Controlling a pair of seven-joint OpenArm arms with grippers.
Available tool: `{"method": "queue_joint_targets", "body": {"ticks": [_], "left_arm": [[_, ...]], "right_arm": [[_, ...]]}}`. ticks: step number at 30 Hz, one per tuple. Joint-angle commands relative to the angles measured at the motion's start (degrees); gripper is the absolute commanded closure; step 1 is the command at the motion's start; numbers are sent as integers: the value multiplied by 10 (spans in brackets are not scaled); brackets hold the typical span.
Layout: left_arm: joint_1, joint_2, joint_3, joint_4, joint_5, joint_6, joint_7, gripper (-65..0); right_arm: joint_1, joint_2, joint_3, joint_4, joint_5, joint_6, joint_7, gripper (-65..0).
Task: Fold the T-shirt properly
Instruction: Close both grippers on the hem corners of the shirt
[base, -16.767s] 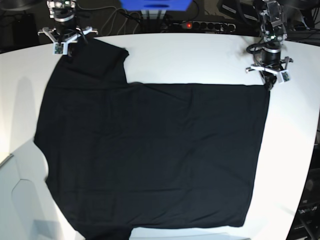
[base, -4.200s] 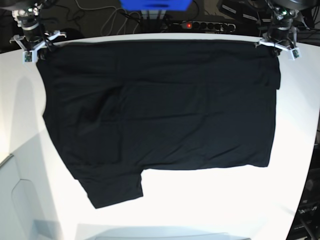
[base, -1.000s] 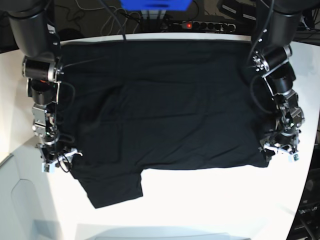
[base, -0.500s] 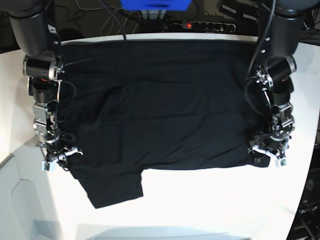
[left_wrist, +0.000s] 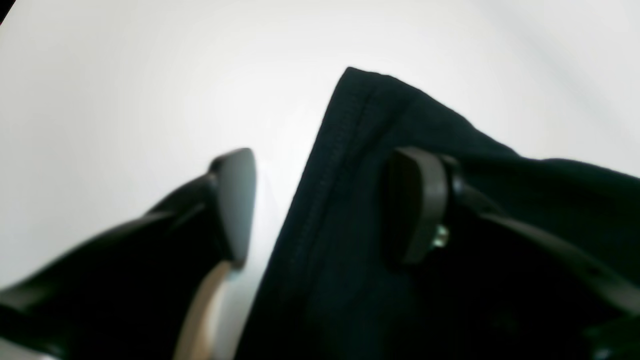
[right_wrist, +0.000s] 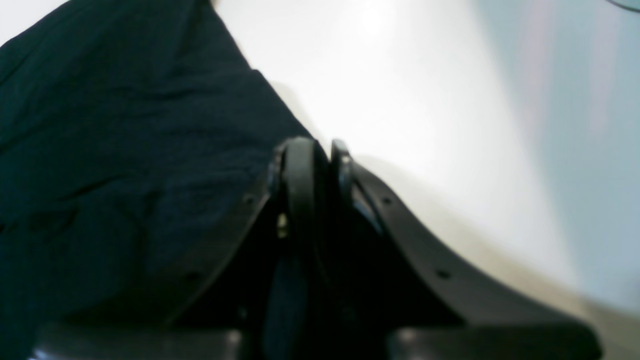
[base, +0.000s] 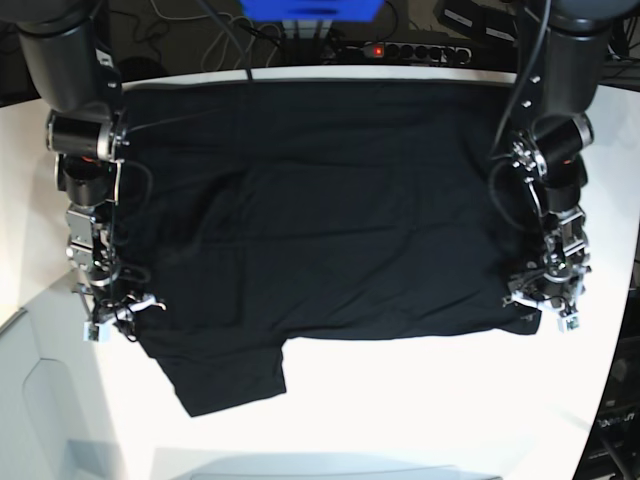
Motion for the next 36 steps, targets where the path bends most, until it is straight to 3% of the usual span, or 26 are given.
{"method": "queue_joint_targets", "body": {"ticks": [1,5,11,16,25,34,36], "left_arm": [[-14,-6,1,4,-1,1,-3,-345],[-10,-5,1,-16,-1,1,-6,-252],[-9,-5,1,-23,-1,1,-7,-172],[-9,-5,1,-23,-1,1,-6,-10],[-9,4,0,-17,-3,1,-3,0],[2,11,-3,30,-4,1,-1,0],[18,12,-4,61,-4,1,20,0]], "right_arm": [[0,-1,-2,-5,-11,0,-53,-48],[0,-1,-2,-5,-11,0,-52,-49],[0,-1,-2,-5,-11,0,-52,-49],[0,-1,-2,-5,-11,0,-52,-49],[2,1,0,2,-6,0,-49,-47],[-72,-1,2,195,-6,0,-55,-47],[-83,-1,2,216,-6,0,-56,-47]]}}
